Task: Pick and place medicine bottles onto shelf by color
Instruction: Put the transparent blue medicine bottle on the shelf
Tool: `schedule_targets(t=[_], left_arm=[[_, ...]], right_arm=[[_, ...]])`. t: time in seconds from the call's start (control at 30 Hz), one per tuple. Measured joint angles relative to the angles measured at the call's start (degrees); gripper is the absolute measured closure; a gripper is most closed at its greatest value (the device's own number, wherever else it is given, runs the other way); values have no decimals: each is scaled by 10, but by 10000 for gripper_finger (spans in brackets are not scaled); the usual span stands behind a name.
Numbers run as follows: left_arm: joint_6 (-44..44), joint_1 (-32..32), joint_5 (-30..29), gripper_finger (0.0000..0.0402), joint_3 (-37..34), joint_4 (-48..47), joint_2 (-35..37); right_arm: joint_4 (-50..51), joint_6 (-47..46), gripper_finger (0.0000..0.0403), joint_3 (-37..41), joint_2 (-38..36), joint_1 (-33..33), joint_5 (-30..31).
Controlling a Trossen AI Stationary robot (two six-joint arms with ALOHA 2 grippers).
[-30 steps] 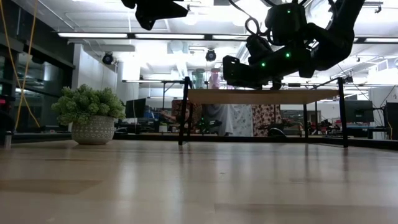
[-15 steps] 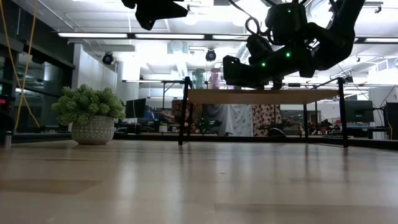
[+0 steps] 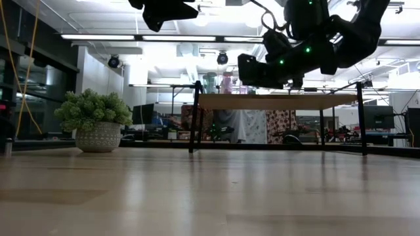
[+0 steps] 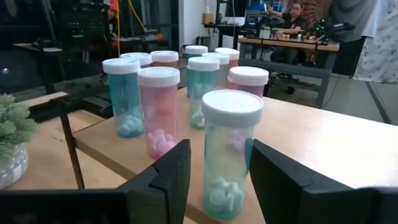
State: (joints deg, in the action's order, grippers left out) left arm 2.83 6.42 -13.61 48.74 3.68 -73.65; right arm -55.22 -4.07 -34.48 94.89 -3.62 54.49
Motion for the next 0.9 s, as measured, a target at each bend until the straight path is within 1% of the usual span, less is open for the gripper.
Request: schedule_targets(t=[0.63,0.77,0.9], left_arm=[[0,0,-5,211,0,0,0],[0,0,-5,211,0,0,0],[0,0,-7,211,0,0,0]], right_arm=[[2,0,253,-1,-5,25,2],[1,3,253,-1,-5,19,2],[-8,5,253,-1,-5,0,1]])
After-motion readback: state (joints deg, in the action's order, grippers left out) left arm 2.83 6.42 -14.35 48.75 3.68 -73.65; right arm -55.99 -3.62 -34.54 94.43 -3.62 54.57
